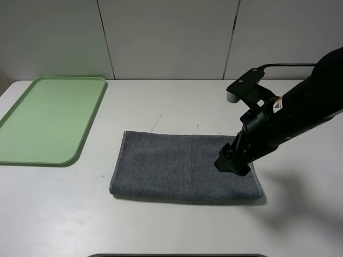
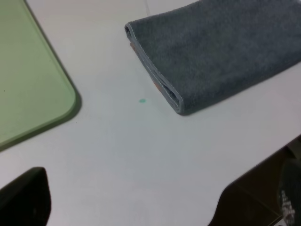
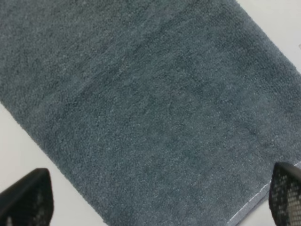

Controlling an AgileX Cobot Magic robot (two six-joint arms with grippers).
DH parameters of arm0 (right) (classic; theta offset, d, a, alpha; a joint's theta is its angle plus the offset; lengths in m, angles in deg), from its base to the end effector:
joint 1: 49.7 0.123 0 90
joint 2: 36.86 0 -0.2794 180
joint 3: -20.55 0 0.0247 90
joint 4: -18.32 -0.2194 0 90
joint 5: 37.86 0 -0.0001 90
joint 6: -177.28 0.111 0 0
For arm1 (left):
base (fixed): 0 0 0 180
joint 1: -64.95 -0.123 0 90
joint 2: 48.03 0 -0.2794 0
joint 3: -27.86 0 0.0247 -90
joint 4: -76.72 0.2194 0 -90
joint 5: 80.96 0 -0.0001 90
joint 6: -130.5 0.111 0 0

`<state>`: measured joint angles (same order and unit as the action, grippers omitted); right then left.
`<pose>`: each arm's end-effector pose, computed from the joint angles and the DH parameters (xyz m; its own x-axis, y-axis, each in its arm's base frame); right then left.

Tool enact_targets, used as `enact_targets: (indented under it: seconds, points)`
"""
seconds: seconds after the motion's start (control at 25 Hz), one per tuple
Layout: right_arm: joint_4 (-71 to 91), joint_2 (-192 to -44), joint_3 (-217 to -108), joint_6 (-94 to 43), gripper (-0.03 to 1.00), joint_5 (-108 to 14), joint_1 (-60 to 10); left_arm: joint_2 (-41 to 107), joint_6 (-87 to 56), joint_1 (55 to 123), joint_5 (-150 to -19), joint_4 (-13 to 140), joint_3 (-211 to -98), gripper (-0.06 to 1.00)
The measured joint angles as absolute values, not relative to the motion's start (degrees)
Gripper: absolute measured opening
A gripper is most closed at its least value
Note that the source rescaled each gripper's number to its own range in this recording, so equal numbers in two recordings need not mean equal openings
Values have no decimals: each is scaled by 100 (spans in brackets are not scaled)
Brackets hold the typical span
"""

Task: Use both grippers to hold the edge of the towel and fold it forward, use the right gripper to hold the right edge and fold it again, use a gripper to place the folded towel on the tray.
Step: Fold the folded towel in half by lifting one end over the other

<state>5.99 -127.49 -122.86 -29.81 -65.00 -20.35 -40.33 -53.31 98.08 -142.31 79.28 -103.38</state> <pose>0.2051 0.1277 0.1902 -0.6061 -0.6571 -0.4481 -0.7214 0.6915 -0.0382 -0.0056 0.0089 0.2505 -0.4133 0.2160 -0.8846 0.4990 0.8664 -0.0216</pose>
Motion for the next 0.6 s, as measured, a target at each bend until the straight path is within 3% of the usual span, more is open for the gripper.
enact_targets:
  seconds: [0.6]
  points:
    - [594, -12749, -12286, -2981, 100, -6535, -2035, -4033, -5326, 9808, -14227, 7971, -10338, 97]
